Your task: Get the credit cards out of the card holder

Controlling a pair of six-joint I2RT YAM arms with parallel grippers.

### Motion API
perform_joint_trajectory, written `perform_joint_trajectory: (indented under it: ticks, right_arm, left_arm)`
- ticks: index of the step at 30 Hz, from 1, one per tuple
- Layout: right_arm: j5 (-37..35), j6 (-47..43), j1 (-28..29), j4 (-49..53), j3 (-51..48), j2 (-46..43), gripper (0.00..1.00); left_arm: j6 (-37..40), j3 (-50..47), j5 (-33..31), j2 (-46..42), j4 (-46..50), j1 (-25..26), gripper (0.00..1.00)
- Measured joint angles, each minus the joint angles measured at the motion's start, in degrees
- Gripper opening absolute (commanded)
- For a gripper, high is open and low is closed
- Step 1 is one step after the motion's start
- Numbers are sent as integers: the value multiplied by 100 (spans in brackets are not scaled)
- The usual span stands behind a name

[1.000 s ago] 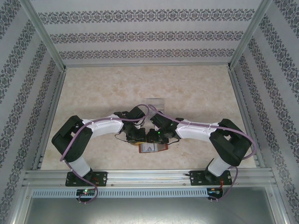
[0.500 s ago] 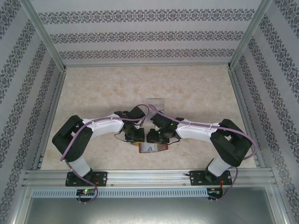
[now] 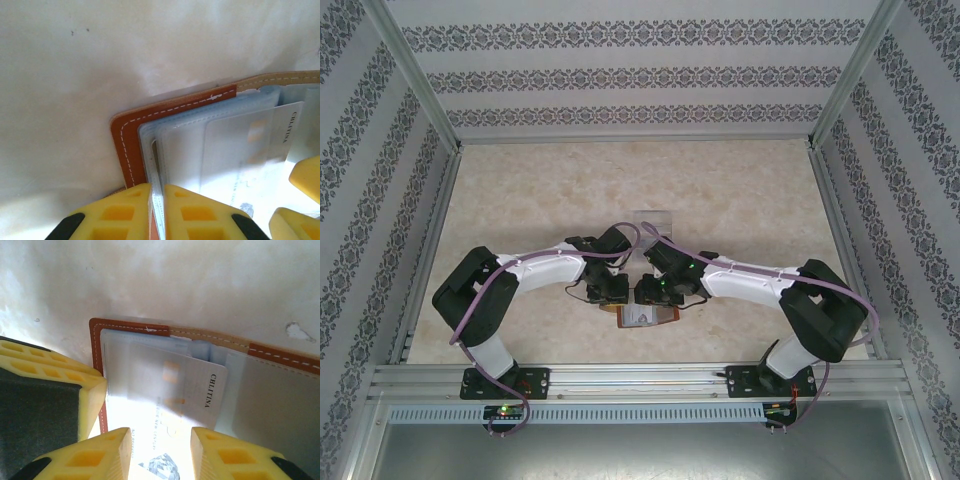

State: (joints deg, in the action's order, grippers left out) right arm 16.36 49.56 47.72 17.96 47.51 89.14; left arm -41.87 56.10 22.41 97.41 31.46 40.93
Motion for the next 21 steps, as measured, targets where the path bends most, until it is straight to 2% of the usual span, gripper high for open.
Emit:
perform_joint_trajectory:
  ticks: [8, 21]
  right_arm:
    - [-98, -4, -37, 127, -4, -2, 37]
    - [-79, -24, -37, 96, -79, 144, 36]
  left_arm:
    - [-46, 297, -4, 4, 35, 262, 17]
    - [-7, 350, 2, 302, 59, 299, 17]
